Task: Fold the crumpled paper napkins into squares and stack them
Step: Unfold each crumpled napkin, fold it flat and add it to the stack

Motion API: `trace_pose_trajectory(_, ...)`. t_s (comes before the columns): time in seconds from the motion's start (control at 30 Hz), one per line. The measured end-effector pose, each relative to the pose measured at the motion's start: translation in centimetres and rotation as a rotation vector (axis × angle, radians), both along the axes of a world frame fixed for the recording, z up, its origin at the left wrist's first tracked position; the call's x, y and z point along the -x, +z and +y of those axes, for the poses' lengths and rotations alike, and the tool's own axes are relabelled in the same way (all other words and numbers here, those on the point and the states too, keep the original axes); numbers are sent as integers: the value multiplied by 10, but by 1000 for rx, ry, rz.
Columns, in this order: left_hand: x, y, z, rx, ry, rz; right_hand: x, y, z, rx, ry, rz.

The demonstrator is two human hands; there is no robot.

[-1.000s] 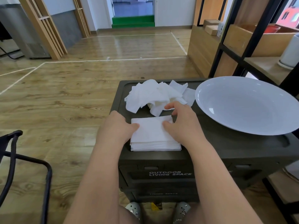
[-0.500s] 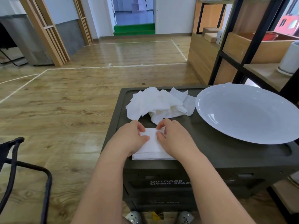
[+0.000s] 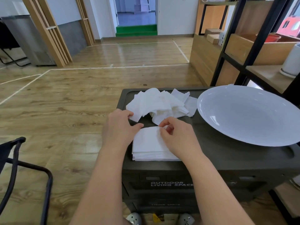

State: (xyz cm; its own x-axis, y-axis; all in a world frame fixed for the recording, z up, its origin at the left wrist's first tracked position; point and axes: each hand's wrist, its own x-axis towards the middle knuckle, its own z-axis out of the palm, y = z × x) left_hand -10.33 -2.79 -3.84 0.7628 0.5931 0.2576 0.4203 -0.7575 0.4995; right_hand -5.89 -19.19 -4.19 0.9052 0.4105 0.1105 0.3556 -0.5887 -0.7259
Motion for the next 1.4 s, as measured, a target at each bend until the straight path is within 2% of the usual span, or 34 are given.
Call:
trace_pose_trajectory(0.17, -5, 3, -5, -40, 37, -15, 1, 1, 0, -54, -26, 6)
trace_pose_trajectory(0.27, 2, 6, -5, -78, 20, -128, -1, 3, -1, -95, -59, -14)
trace_pose_trajectory(0.5, 21, 31, -12, -159, -40, -385, -4, 10, -6, -341, -140, -25)
trace_pose_trajectory(0.57, 25, 39, -15, -21, -114, -460, -3, 13, -6, -410, -124, 0)
trace_pose_trajectory(0.67, 30, 51, -25, 426, -289, -527, -2, 16, -5, -493, -66, 61)
trace_pose_trajectory(0.77, 32, 57, -34, 824, -426, -533, 2, 22, -6, -588, -5, 202)
trace_pose_trajectory(0.87, 29, 57, -37, 957, -410, -482, 4, 27, -8, -604, -14, 350)
trace_pose_trajectory(1.03, 20, 39, -32, 822, -237, -309, 0, 26, -9, -565, -79, 338)
trace_pose_trajectory(1.13, 15, 26, -28, 733, -164, -248, -1, 24, -7, -430, -114, 240)
trace_pose_trajectory(1.4, 15, 21, -22, 405, -111, -33, -9, 13, -11, -258, -165, 117)
